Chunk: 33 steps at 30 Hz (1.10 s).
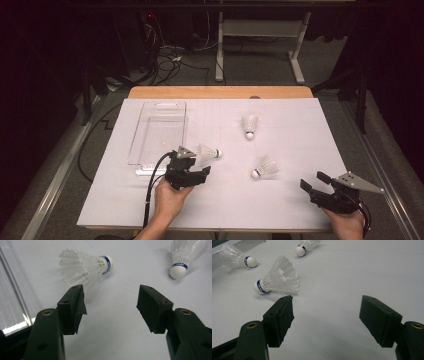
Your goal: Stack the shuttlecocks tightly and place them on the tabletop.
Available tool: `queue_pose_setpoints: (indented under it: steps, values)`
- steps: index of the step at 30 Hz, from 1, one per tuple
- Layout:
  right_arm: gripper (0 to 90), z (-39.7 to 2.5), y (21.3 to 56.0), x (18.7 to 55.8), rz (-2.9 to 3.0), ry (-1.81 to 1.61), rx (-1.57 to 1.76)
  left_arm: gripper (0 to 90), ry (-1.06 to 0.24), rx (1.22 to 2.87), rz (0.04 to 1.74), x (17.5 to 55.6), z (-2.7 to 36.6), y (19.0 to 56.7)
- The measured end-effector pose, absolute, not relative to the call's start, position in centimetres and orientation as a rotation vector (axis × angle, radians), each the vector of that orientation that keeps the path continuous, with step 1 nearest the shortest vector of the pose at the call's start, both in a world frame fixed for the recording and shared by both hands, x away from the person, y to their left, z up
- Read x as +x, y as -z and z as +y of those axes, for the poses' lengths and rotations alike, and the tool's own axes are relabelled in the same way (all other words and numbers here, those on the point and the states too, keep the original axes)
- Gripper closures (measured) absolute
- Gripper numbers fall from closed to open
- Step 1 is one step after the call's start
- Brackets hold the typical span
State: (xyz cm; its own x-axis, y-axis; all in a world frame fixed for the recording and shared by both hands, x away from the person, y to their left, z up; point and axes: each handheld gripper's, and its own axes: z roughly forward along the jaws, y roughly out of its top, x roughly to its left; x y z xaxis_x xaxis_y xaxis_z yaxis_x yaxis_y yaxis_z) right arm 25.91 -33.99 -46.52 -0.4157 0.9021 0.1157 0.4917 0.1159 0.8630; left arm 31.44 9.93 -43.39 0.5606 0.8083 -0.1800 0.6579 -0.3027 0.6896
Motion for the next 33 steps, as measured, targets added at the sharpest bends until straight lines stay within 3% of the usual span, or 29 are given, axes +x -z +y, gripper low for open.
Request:
queue_pose_setpoints:
  steps: [11,20,33]
  values:
    - [27.6,-34.0,46.5,25.9,1.961,-1.240,1.344,37.3,-0.272,2.060,1.189,32.6,9.5,42.3]
    - [27.7,-34.0,46.5,25.9,1.962,-1.240,1.341,44.1,-0.260,2.074,1.201,33.8,9.3,41.8]
    - [27.8,-33.9,46.5,26.0,1.969,-1.241,1.341,44.4,-0.216,2.121,1.258,36.0,8.7,41.6]
